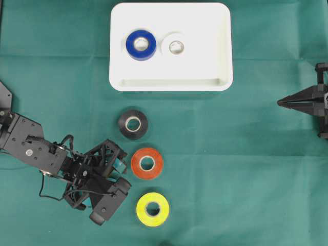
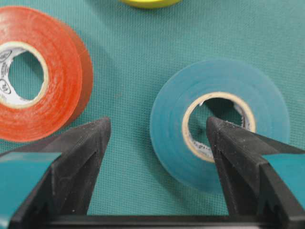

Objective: Put the tape into the white case with the left arm.
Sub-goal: 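Reach the left gripper down to the teal tape roll and grasp, then carry the teal tape roll into the tray beside the blue roll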

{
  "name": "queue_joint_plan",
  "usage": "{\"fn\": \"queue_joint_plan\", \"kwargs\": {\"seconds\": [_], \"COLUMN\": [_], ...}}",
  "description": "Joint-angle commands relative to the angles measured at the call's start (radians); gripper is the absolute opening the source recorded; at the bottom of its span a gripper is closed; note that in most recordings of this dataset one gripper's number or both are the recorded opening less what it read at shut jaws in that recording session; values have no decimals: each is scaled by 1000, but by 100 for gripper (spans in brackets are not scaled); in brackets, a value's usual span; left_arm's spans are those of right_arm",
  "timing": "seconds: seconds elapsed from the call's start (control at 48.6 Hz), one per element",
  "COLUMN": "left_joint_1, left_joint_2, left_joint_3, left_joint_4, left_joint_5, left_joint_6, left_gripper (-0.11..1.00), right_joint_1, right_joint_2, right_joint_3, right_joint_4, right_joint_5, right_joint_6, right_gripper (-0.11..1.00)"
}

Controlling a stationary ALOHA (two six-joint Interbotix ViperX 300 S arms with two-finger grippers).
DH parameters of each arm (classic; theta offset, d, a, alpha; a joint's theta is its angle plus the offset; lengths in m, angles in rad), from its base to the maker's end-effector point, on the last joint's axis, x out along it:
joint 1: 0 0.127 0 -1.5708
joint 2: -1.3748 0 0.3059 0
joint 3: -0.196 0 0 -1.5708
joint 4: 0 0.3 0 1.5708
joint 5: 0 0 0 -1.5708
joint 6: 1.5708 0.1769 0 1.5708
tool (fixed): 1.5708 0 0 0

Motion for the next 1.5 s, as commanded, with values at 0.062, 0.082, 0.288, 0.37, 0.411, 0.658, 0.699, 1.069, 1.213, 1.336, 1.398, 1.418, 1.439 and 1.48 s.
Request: {"fn": "queue_joint_plan", "kwargs": {"seconds": [0.062,0.082,0.288,0.37,0.411,0.658,0.699,1.069,1.213,1.336,1.398,1.418,1.439,1.48], "left_joint_1": [3,3,3,3,3,-6,-8,0,51,109,144,155,167,189], "left_joint_2": [-14,-14,-15,-21,-26,-91,-107,-227,-244,-253,-258,-258,-258,-258], "left_joint_3": [-6,-6,-8,-9,-9,-14,-18,-64,-52,-37,-35,-35,-37,-38], "left_joint_4": [2,2,2,2,2,0,-2,0,2,2,2,2,2,2], "left_joint_5": [-6,-6,-6,-5,-5,2,5,120,124,124,124,124,124,124], "left_joint_6": [3,2,-5,-6,-6,-9,-9,-6,-2,0,2,2,2,2], "left_gripper": [75,71,21,22,22,22,22,22,22,22,22,22,22,22], "right_joint_1": [-2,-2,-2,-2,-2,-2,-2,-2,-2,-2,-2,-2,-2,-2], "right_joint_2": [6,6,6,6,6,6,6,6,6,6,6,5,6,6], "right_joint_3": [-11,-11,-11,-11,-11,-11,-11,-11,-11,-11,-11,-11,-11,-11], "right_joint_4": [-2,-2,-2,-2,-2,-2,-2,-2,-2,-2,-2,-2,-2,-2], "right_joint_5": [-11,-11,-11,-11,-11,-11,-11,-11,-11,-11,-11,-9,-11,-11], "right_joint_6": [0,0,0,0,0,0,0,0,0,0,0,0,0,0], "right_gripper": [-9,-9,-9,-9,-9,-9,-9,-9,-9,-9,-9,-9,-9,-9]}}
